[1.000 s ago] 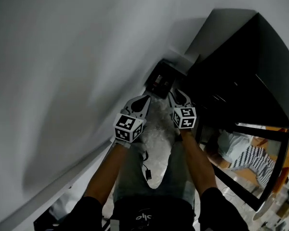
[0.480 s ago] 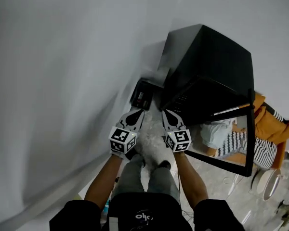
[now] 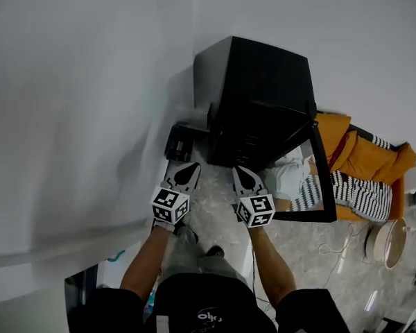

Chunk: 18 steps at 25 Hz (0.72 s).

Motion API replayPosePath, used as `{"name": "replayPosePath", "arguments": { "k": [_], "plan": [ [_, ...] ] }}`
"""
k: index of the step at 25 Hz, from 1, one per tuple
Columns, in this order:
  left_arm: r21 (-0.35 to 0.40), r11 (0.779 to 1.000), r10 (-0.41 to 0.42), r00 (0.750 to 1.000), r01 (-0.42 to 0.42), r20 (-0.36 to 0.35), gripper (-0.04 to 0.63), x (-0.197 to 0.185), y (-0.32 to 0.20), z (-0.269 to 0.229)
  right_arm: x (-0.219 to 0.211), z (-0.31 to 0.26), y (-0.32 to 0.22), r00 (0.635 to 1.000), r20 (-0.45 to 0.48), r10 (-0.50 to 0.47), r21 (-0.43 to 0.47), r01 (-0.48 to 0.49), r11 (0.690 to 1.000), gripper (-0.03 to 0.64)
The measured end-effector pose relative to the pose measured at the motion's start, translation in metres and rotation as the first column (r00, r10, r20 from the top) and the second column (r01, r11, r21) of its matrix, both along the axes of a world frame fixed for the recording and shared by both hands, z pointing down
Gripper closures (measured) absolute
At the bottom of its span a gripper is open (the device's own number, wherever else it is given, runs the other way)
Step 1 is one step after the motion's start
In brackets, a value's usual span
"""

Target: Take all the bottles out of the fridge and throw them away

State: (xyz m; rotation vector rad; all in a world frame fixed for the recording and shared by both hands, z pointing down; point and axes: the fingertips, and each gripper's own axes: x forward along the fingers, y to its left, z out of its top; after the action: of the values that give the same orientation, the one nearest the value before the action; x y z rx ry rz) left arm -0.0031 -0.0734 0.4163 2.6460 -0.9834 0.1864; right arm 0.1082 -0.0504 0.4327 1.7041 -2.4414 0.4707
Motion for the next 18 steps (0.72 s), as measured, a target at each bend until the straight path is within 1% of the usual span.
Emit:
{"name": "replayPosePath", "arguments": {
  "k": [3,10,14,18],
  "plan": [
    [0.016,1.000,0.025,1.000,-0.025,-0.003,0.594,0.031,0.028,-0.016,0.031,-0.021,0.035,1.000,0.003,0.025,0.017,-0.025,1.000,0.609],
    [0.066,0.994,0.087,0.996,-0.087,0.000,0.594,0.090,0.085,-0.051,0.083,-0.065,0.106,0.999,0.028,0.032,0.087,-0.034,0.996,0.609],
    [0.091,0.988,0.125,0.992,-0.126,0.018,0.594,0.113,0.110,-0.067,0.107,-0.084,0.128,0.998,0.031,0.049,0.122,-0.053,0.991,0.609],
    [0.100,0.981,0.161,0.986,-0.164,0.036,0.594,0.124,0.139,-0.074,0.118,-0.099,0.157,0.998,0.037,0.050,0.151,-0.055,0.987,0.609]
  ]
}}
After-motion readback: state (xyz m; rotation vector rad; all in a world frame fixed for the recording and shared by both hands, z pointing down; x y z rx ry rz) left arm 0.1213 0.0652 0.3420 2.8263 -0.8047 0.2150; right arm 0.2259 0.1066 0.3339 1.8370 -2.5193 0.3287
